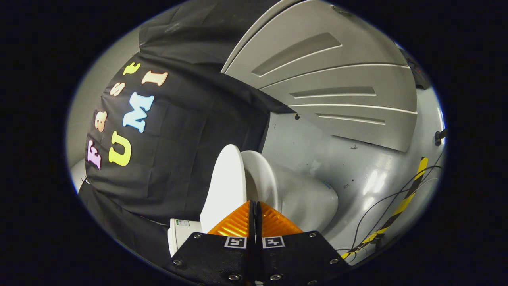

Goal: Open the toilet lid.

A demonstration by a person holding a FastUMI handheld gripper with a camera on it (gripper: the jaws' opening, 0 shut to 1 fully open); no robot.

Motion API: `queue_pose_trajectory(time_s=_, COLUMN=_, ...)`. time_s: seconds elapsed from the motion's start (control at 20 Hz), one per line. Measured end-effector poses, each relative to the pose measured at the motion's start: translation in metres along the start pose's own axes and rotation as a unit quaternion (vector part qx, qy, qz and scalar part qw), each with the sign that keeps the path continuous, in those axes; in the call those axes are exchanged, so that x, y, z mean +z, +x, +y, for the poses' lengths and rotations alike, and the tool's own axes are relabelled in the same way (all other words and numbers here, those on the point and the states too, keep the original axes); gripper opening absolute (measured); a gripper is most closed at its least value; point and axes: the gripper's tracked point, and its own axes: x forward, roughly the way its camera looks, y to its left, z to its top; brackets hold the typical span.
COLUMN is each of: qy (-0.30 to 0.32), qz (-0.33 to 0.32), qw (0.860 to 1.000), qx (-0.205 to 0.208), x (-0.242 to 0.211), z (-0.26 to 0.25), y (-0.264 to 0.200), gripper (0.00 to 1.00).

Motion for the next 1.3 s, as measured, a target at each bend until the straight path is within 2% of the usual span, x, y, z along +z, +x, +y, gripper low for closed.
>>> queue_pose_trajectory(time_s=0.6, qy=-0.041, qz=-0.014, qw=0.999, qx=0.008, x=0.005, z=0.065, y=-0.029, gripper=0.00)
queue_pose_trajectory(time_s=0.8, qy=-0.080, qz=-0.019, qw=0.997, qx=0.013, x=0.005, z=0.094, y=-0.041, gripper=0.00)
queue_pose_trajectory(time_s=1.3, qy=-0.116, qz=-0.033, qw=0.993, qx=0.016, x=-0.001, z=0.141, y=-0.061, gripper=0.00)
